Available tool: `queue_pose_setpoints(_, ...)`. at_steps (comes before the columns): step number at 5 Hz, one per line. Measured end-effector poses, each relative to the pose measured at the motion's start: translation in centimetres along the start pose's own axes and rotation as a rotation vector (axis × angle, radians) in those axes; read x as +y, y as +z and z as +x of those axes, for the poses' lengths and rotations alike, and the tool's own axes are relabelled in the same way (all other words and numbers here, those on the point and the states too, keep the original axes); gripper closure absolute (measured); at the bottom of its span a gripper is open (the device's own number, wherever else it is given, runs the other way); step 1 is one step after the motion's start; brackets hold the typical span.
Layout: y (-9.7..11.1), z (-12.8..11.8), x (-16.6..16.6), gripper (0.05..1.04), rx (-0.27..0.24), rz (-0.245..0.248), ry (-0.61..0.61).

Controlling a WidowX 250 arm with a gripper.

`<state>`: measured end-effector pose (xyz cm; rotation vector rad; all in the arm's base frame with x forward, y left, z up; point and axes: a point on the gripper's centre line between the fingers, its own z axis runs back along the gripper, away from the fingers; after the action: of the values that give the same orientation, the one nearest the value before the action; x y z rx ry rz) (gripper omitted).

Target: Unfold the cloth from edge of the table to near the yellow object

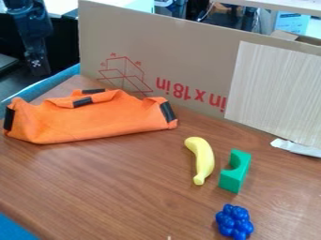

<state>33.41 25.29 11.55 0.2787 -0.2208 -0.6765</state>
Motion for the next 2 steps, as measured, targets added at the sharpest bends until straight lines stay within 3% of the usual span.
queue_pose_setpoints(1, -1.59, -0.17, -0.73, 0.083, 0.01, -0.042, 0.006)
queue_pose_setpoints(2, -2.35, 0.14, -0.22, 0.083, 0.027, 0.0, 0.015)
